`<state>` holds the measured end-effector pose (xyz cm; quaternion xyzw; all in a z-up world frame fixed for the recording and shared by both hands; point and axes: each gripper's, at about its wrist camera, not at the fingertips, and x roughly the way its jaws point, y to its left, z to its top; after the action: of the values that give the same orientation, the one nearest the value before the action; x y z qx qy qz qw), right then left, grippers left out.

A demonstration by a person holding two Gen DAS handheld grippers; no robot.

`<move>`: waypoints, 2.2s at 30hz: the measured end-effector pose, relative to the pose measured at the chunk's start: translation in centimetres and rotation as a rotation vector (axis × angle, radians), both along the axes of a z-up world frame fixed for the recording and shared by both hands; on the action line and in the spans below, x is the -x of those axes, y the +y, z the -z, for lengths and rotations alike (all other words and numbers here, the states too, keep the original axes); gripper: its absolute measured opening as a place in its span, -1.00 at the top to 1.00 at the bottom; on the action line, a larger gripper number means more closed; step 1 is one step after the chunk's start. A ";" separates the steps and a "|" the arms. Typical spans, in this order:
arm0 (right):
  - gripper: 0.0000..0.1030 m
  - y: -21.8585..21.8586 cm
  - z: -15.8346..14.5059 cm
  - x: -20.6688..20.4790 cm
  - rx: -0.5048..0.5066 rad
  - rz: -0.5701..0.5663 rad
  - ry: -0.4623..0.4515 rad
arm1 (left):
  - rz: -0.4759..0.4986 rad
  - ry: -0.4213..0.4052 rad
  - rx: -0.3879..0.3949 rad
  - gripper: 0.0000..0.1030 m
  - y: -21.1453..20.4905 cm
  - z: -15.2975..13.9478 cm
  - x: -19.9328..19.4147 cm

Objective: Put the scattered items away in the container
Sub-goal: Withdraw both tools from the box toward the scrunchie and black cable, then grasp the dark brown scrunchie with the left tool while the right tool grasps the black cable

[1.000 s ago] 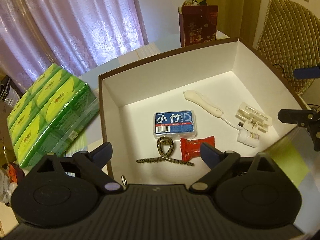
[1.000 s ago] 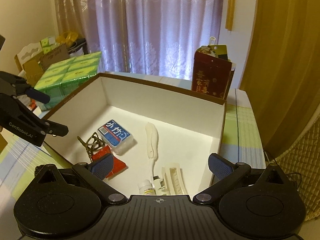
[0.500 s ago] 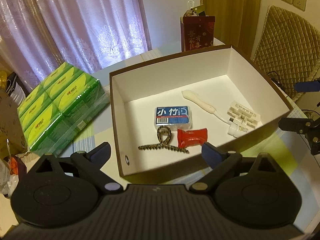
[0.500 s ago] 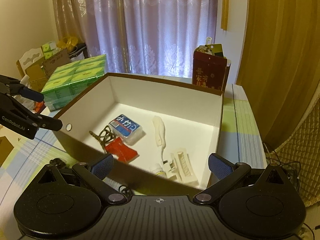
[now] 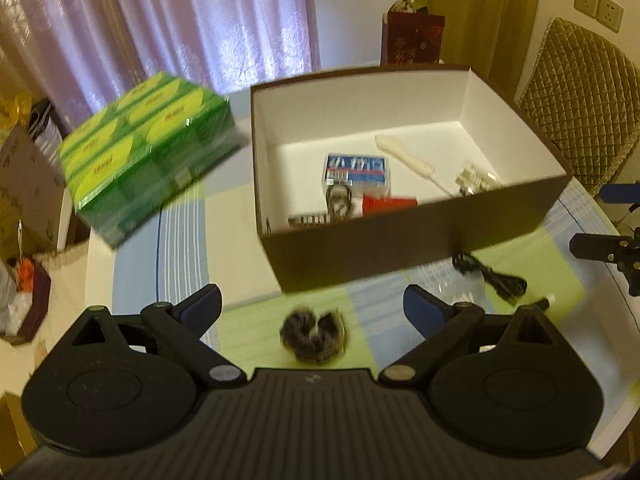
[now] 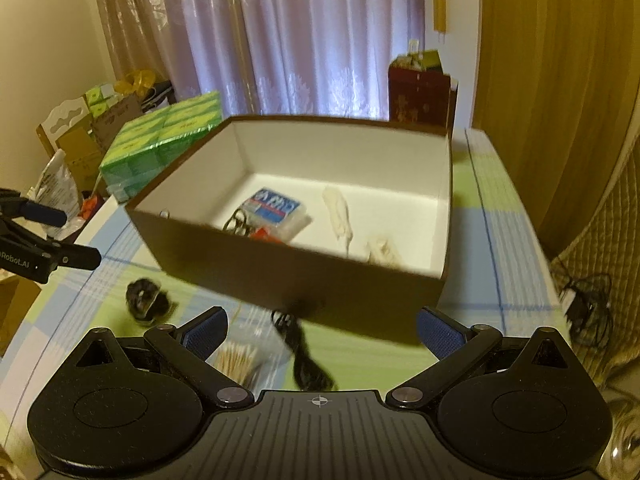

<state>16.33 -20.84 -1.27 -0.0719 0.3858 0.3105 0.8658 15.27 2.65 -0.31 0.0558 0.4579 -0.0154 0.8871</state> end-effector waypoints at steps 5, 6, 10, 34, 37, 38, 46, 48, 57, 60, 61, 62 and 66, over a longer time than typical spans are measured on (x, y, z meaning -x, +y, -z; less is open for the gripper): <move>-1.00 -0.4 1.2 1.5 -0.002 0.012 0.039 | -0.029 0.030 0.023 -0.86 0.2 1.7 2.4; -1.00 -0.4 1.4 1.8 -0.003 0.013 0.045 | -0.038 0.035 0.022 -0.86 0.2 2.1 2.9; -1.00 -0.5 2.1 2.5 0.000 0.012 0.073 | -0.063 0.064 0.051 -0.86 0.4 3.2 4.3; -1.00 -0.1 4.7 1.7 0.017 -0.005 0.115 | -0.066 0.087 0.066 -0.85 0.0 5.1 4.3; -1.00 0.0 5.2 1.1 0.024 -0.008 0.111 | -0.066 0.091 0.064 -0.85 -0.1 5.5 3.8; -1.00 0.1 5.4 0.9 0.026 -0.012 0.110 | -0.066 0.093 0.062 -0.85 -0.1 5.6 3.7; -0.55 0.9 6.6 -0.8 0.038 -0.071 0.113 | -0.064 0.100 0.052 -0.84 0.0 6.5 2.3; -0.55 0.9 6.8 -1.1 0.039 -0.080 0.114 | -0.065 0.096 0.046 -0.84 0.1 6.6 2.0; -0.55 1.5 7.6 -2.9 0.048 -0.108 0.121 | -0.065 0.091 0.031 -0.82 0.6 7.8 0.4; -0.55 1.6 7.8 -3.4 0.048 -0.109 0.128 | -0.057 0.085 0.017 -0.78 0.7 8.4 -0.2; -0.55 1.6 7.8 -3.5 0.048 -0.111 0.130 | -0.056 0.081 0.012 -0.77 0.8 8.6 -0.5; -0.55 1.6 7.9 -3.6 0.049 -0.112 0.130 | -0.054 0.077 0.007 -0.74 0.8 8.7 -0.7; -0.55 1.6 8.0 -3.9 0.049 -0.114 0.134 | -0.050 0.062 -0.009 -0.70 1.1 9.5 -1.9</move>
<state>20.27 -19.22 -9.27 -0.0942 0.4457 0.3540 0.8168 17.14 3.73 -9.77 0.0476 0.4864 0.0070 0.8724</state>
